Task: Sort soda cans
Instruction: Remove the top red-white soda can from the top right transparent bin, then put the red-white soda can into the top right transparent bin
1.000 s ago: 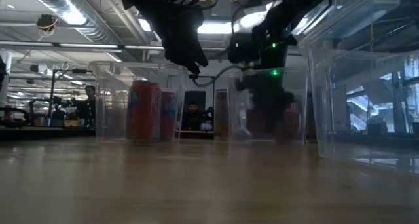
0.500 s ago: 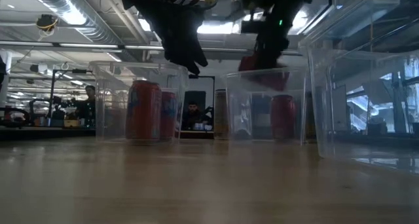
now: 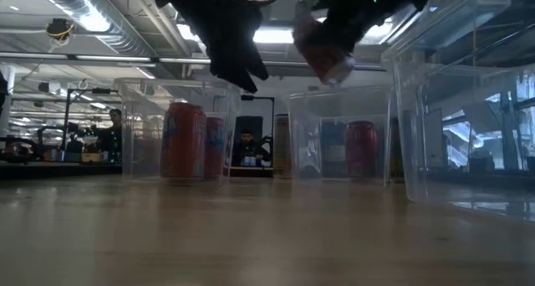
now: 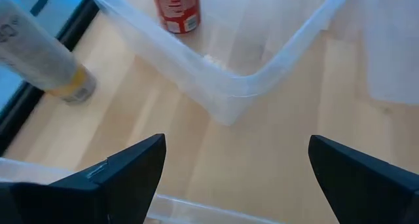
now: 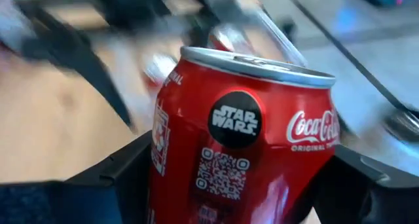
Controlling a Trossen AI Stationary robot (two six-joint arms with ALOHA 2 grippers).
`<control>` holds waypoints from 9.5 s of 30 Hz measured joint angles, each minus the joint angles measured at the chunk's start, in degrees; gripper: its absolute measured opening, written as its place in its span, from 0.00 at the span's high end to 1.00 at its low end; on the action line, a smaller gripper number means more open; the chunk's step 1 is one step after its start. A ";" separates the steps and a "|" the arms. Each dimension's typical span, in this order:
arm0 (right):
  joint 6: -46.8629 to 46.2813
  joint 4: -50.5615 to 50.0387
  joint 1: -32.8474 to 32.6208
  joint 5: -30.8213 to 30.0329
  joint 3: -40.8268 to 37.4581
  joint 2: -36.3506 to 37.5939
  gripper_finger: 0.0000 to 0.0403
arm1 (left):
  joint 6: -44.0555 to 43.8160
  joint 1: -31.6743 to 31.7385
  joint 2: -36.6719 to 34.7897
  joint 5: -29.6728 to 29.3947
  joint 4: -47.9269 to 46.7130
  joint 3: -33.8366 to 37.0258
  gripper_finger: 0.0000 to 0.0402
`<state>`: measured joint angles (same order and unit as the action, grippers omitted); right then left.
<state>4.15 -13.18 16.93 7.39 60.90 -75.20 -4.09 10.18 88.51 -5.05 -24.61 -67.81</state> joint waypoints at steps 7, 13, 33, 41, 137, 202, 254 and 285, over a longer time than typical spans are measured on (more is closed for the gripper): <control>-3.85 15.61 -9.52 -2.86 -5.68 -2.50 0.24 | -4.74 -4.23 -5.48 -1.35 -4.65 0.07 0.10; -3.79 26.76 -17.44 -9.73 -5.42 -7.55 0.24 | -8.52 -9.20 -12.15 -6.56 -10.47 0.07 0.10; -3.79 65.03 -25.05 -17.72 -4.45 -38.04 0.24 | -22.84 -19.87 -16.87 -19.80 -21.58 0.02 0.10; -2.58 63.20 -25.29 -17.47 -4.17 -39.39 0.24 | -23.09 -20.31 -16.83 -20.50 -21.19 0.02 0.10; -10.74 13.12 -27.63 -17.58 36.74 -49.52 0.12 | -31.40 -29.01 -28.76 -23.92 -34.21 0.04 0.10; -10.80 -6.88 -27.85 -20.79 43.45 -43.22 0.27 | -38.82 -29.08 -28.94 -22.59 -45.36 0.02 0.10; -24.51 0.55 0.48 -24.79 -16.93 -4.46 0.25 | -25.86 -26.89 -27.87 -25.66 -2.11 17.86 0.10; -21.38 -9.98 0.35 -22.29 -13.19 -0.10 0.20 | -25.18 -26.89 -27.78 -25.67 -1.72 17.86 0.10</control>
<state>-17.22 -23.16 17.28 -14.90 47.71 -75.30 -29.28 -16.71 60.73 -30.72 -26.34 -49.95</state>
